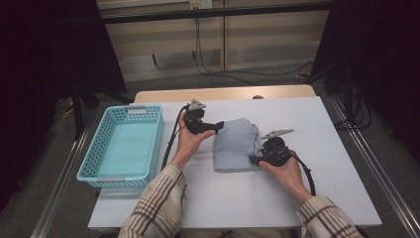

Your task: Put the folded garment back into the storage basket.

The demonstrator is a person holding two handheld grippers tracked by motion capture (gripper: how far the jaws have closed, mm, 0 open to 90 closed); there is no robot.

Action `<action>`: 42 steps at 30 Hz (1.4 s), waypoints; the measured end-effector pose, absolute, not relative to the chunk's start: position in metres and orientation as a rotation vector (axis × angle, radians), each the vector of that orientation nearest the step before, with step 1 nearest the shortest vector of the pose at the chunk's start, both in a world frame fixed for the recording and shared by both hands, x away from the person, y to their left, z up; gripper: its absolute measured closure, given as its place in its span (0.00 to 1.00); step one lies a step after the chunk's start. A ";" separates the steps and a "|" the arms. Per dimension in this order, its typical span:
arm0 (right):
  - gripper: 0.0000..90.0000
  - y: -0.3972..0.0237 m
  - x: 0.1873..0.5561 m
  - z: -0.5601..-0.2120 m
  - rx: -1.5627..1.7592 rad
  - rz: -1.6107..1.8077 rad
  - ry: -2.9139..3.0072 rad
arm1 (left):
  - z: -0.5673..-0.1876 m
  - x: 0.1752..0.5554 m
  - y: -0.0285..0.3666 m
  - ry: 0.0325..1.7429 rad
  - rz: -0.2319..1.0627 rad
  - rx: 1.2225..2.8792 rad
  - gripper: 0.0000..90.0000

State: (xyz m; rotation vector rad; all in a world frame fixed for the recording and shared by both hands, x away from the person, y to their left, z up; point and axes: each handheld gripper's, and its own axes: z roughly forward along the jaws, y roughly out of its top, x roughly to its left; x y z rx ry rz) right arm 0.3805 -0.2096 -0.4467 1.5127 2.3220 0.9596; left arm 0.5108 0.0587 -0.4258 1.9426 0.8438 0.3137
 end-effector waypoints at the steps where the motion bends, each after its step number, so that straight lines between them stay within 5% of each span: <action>1: 0.54 -0.209 0.380 -0.447 1.508 0.963 2.326 | -0.425 0.511 0.059 0.859 0.304 1.940 0.07; 17: 0.81 -0.209 0.380 -0.446 1.526 1.024 2.350 | -0.430 0.514 0.057 0.892 0.261 1.962 0.18; 29: 0.82 -0.210 0.380 -0.447 1.536 1.033 2.350 | -0.444 0.520 0.047 0.863 0.168 2.075 0.45; 42: 0.82 -0.209 0.379 -0.446 1.524 1.021 2.345 | -0.458 0.520 0.046 0.892 0.088 2.099 0.54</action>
